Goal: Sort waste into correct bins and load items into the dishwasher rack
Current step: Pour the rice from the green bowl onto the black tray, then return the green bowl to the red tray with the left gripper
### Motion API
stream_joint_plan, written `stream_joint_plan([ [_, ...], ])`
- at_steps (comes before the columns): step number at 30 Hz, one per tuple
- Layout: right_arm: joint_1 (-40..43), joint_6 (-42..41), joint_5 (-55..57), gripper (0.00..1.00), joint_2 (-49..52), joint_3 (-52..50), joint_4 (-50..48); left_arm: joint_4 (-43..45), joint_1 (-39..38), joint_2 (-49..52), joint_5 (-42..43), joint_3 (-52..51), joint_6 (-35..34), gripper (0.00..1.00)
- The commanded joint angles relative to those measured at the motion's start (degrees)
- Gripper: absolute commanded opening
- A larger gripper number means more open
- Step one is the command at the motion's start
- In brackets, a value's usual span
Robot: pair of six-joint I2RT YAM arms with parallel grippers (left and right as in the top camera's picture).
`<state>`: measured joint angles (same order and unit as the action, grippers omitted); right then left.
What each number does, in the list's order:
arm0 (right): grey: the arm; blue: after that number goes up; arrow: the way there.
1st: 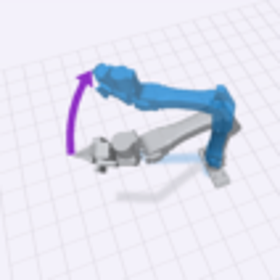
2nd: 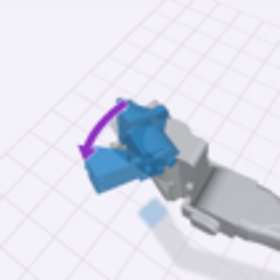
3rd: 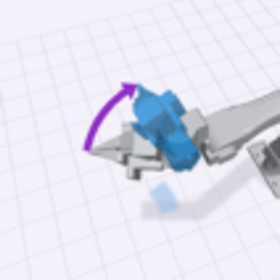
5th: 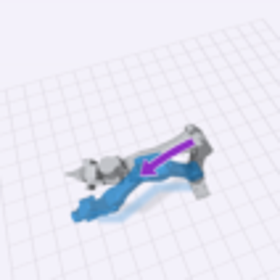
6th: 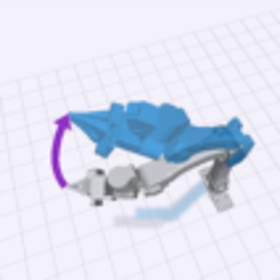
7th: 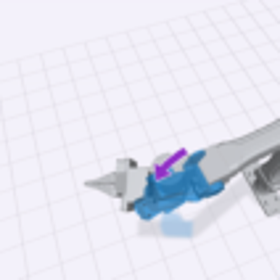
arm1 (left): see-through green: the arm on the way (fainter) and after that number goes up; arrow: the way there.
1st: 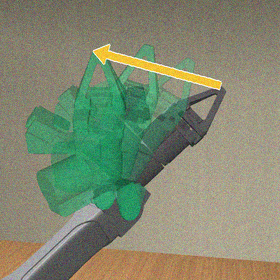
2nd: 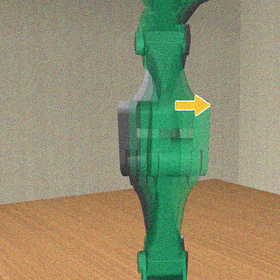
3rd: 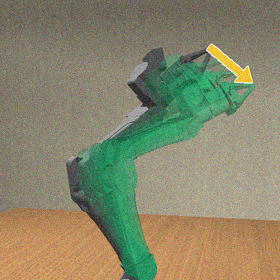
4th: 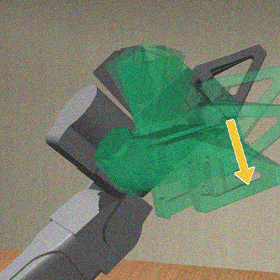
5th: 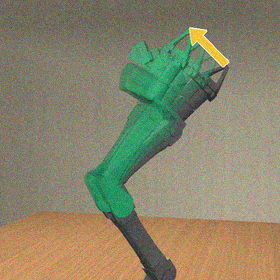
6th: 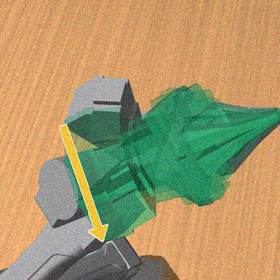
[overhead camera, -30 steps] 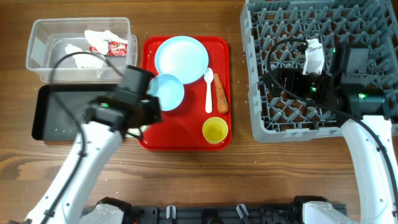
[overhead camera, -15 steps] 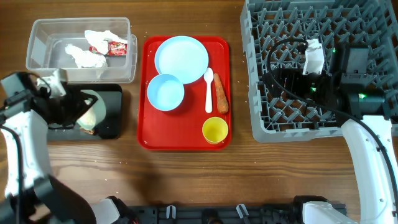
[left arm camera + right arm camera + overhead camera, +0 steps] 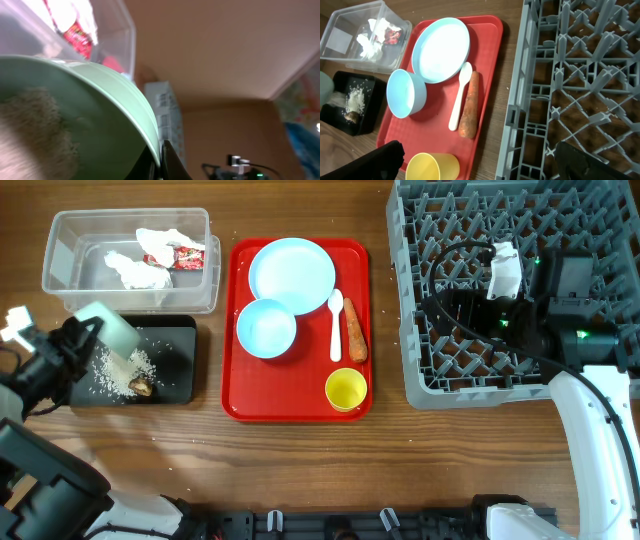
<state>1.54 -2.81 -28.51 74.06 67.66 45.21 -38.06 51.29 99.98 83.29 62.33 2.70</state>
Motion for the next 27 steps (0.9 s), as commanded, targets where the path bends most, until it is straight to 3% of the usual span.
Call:
stream_joint_plan([
  [1, -0.1, -0.3, -0.9, 1.00, 0.6, 1.2, -0.2, 0.2, 3.3, 0.2, 7.0, 1.0, -1.5, 0.04],
  [17, -0.1, -0.3, -0.9, 1.00, 0.6, 1.2, -0.1, 5.2, 4.9, 0.2, 4.8, 1.0, -22.0, 0.04],
  [27, -0.1, -0.3, -0.9, 1.00, 0.6, 1.2, 0.6, 2.2, 4.2, -0.3, -0.3, 1.0, -24.2, 0.04],
])
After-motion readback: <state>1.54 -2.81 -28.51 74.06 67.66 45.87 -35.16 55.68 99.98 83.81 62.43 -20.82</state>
